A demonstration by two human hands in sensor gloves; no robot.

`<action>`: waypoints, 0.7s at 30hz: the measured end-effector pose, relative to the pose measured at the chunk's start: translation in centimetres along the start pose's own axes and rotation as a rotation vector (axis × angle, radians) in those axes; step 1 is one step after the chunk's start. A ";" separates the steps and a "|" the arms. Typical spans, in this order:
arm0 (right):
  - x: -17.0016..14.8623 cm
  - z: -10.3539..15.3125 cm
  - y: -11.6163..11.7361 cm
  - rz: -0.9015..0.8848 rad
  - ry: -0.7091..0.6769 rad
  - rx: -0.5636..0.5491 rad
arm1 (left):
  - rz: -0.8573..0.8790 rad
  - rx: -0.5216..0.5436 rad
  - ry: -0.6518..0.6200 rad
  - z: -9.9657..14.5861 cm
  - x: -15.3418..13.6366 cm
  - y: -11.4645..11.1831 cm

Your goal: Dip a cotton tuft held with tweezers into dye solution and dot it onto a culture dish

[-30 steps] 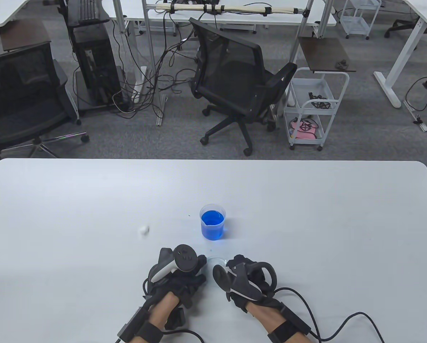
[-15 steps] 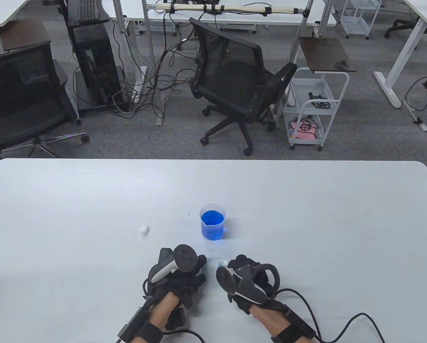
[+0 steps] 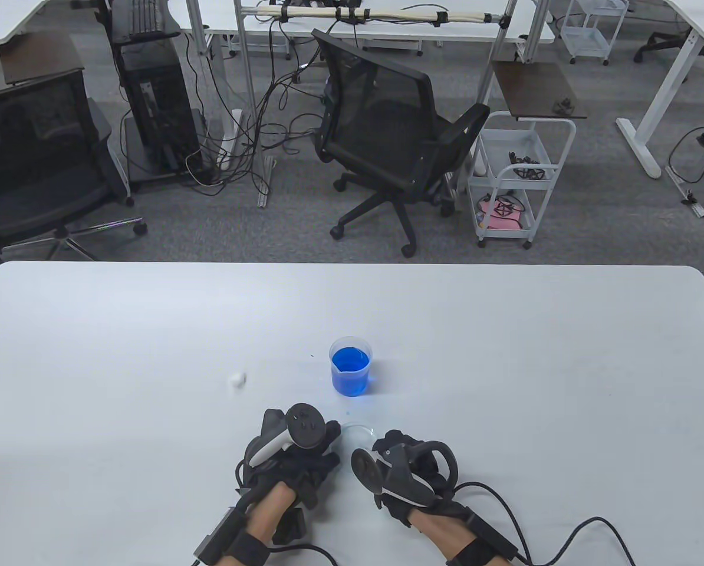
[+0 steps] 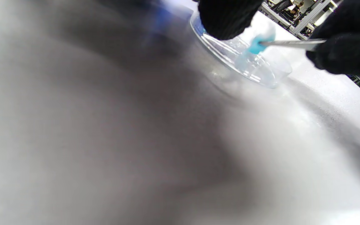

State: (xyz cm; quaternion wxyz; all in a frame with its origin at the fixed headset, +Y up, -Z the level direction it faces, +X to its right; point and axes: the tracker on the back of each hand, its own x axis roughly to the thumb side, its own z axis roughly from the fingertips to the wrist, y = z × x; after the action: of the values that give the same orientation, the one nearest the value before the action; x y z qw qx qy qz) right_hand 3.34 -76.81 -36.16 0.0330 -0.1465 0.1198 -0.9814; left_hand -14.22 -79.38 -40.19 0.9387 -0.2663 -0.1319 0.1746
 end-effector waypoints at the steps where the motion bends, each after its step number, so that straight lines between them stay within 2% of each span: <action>1: -0.1 0.0 -0.3 -0.007 0.004 -0.008 | 0.000 0.000 0.000 0.0 0.0 0.0; 6: -0.6 0.6 -1.6 -0.041 0.005 -0.054 | 0.000 0.000 0.000 0.0 0.0 0.0; 15: 0.7 0.7 0.4 0.009 -0.046 0.020 | 0.000 0.000 0.000 0.0 0.0 0.0; 21: 0.7 0.7 0.4 0.010 -0.048 0.021 | 0.000 0.000 0.000 0.0 0.0 0.0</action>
State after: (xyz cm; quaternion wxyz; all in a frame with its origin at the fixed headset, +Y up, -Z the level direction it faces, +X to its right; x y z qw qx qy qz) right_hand 2.92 -77.40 -35.42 0.0423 -0.1689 0.1093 -0.9786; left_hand -14.22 -79.38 -40.19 0.9387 -0.2663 -0.1319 0.1746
